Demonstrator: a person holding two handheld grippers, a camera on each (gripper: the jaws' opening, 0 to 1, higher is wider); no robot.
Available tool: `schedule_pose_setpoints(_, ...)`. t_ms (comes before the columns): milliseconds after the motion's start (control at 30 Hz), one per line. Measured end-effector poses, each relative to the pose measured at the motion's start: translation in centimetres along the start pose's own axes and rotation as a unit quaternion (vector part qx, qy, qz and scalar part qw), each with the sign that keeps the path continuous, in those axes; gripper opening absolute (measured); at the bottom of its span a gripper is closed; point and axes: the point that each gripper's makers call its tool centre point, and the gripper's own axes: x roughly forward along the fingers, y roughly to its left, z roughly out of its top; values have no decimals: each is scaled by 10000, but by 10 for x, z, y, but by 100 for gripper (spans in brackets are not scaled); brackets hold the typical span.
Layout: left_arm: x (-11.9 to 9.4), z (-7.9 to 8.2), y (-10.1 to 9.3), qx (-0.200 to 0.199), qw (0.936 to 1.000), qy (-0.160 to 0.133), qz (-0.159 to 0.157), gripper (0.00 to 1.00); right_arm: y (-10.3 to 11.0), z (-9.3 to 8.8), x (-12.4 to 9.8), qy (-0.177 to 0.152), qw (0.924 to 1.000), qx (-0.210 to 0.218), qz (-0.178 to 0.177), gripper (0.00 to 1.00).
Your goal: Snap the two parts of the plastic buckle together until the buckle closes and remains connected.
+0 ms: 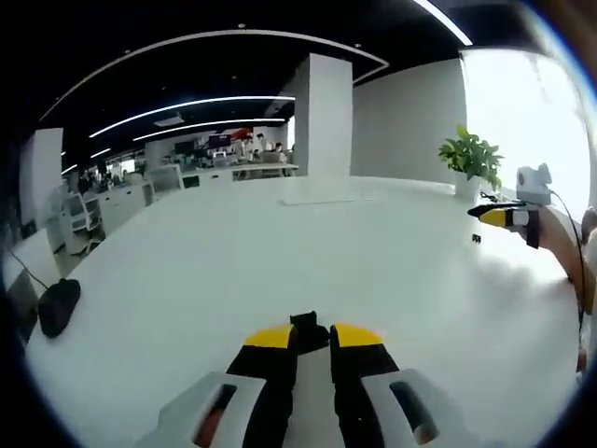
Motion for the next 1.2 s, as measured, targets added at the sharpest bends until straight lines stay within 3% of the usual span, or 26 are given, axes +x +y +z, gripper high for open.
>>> schedule_pose_setpoints(400,-2,3,0,-40,9999,-136,-81,21,0,-2,1,33,10000,12,-2,43)
schedule_pose_setpoints(567,-3,6,0,-142,9996,-140,-211,38,-2,-3,1,46,10000,15,-19,43)
schedule_pose_setpoints(867,-5,11,2,-126,9990,-291,-306,47,-3,-4,2,71,10000,27,-24,43)
schedule_pose_setpoints(1033,-4,14,-3,281,9963,-393,-705,49,-4,-5,2,81,10000,16,-43,43)
schedule_pose_setpoints(1200,-6,17,-4,25,9933,-513,-1032,49,-4,-4,3,37,10000,31,-14,43)
